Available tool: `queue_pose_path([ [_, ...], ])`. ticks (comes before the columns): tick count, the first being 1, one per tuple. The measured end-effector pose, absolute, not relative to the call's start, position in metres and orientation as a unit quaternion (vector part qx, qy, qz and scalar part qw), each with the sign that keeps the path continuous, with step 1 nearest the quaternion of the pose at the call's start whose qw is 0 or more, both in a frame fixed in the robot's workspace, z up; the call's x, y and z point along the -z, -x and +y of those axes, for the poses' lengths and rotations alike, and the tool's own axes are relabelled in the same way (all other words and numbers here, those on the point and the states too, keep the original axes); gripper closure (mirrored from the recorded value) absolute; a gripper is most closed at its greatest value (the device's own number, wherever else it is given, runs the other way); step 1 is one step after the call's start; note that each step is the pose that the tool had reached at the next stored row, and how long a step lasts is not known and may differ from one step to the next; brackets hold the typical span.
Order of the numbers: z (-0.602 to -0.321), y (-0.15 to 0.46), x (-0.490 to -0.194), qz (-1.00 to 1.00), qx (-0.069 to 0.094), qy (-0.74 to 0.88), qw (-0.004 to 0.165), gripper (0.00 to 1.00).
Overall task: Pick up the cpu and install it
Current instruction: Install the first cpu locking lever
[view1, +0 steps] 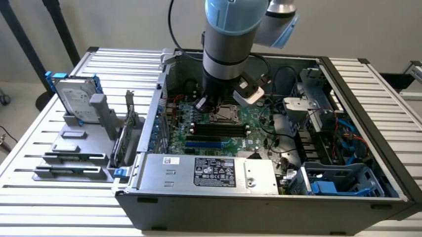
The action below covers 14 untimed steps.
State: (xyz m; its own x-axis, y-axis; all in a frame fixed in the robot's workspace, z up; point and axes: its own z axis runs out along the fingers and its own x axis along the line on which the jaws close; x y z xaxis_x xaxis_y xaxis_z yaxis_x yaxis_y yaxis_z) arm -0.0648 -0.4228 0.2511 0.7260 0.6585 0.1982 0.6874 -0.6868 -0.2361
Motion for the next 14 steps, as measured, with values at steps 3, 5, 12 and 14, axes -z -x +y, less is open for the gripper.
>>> queue_pose_path([
  [3,-0.4227,0.0671,-0.2495,-0.367,0.049,0.917,0.148,0.89],
  [5,-0.4227,0.0682,-0.2483,-0.367,0.049,0.917,0.148,0.89],
  [12,-0.4227,0.0715,-0.2428,-0.367,0.049,0.917,0.148,0.89],
  [14,-0.4227,0.0726,-0.2411,-0.367,0.049,0.917,0.148,0.89],
])
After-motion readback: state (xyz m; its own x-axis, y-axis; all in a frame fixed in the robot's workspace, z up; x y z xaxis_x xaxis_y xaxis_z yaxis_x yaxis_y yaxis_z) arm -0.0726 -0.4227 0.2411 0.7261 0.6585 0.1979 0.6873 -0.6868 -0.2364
